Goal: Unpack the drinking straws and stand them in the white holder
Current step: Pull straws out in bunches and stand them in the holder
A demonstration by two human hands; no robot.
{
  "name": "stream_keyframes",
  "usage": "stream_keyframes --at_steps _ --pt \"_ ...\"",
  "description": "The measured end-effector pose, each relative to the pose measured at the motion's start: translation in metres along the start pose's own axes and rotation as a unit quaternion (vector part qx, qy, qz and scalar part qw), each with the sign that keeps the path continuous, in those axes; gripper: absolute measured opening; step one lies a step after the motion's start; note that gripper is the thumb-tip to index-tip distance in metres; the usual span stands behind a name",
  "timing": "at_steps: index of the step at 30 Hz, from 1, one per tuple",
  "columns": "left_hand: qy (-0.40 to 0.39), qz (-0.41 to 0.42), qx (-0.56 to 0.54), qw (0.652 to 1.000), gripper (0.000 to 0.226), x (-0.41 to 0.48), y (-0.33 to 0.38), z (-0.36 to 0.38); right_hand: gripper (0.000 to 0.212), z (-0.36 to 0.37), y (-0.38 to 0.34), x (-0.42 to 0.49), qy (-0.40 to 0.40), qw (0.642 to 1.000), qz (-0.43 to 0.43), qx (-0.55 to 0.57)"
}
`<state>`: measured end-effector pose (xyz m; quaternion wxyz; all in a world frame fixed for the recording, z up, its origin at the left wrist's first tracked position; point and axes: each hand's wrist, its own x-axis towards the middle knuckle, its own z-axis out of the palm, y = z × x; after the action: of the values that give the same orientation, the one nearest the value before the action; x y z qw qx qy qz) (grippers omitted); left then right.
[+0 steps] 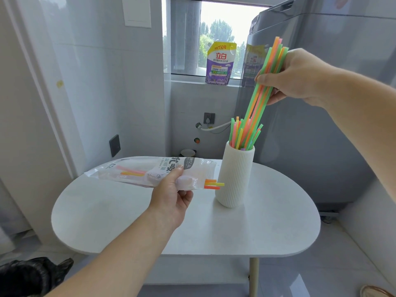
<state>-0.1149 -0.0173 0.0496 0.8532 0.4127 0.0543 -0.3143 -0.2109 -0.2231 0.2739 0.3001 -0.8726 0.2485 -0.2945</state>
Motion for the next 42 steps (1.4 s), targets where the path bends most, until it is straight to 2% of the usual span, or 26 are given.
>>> stream_keyframes --at_steps 5,9,18,21,24,33,42 --pt "0.004 -0.001 0.001 1.0 0.012 0.0 0.0 0.0 0.024 0.003 0.005 -0.001 0.029 1.0 0.002 0.005" --pt "0.002 0.0 0.005 1.0 0.013 0.001 0.0 -0.001 0.019 0.004 0.008 -0.003 0.066 0.997 -0.002 0.03" --pt "0.003 -0.001 0.004 1.0 0.012 0.001 -0.001 0.0 0.029 0.007 0.007 -0.002 0.021 1.0 0.013 0.004" --pt "0.003 0.001 0.002 1.0 0.015 0.002 0.0 -0.002 0.026 0.003 0.007 -0.002 0.011 1.0 0.013 0.001" --pt "0.001 0.0 0.002 1.0 0.015 0.002 0.0 -0.002 0.019 0.0 0.007 -0.002 0.02 1.0 0.001 0.011" --pt "0.001 0.001 0.003 1.0 0.01 0.004 -0.003 -0.001 0.027 0.012 0.009 0.001 0.037 0.999 -0.014 -0.008" --pt "0.005 0.0 0.005 1.0 0.011 0.004 -0.002 -0.002 0.019 0.013 0.015 0.0 0.065 0.998 -0.024 0.001"
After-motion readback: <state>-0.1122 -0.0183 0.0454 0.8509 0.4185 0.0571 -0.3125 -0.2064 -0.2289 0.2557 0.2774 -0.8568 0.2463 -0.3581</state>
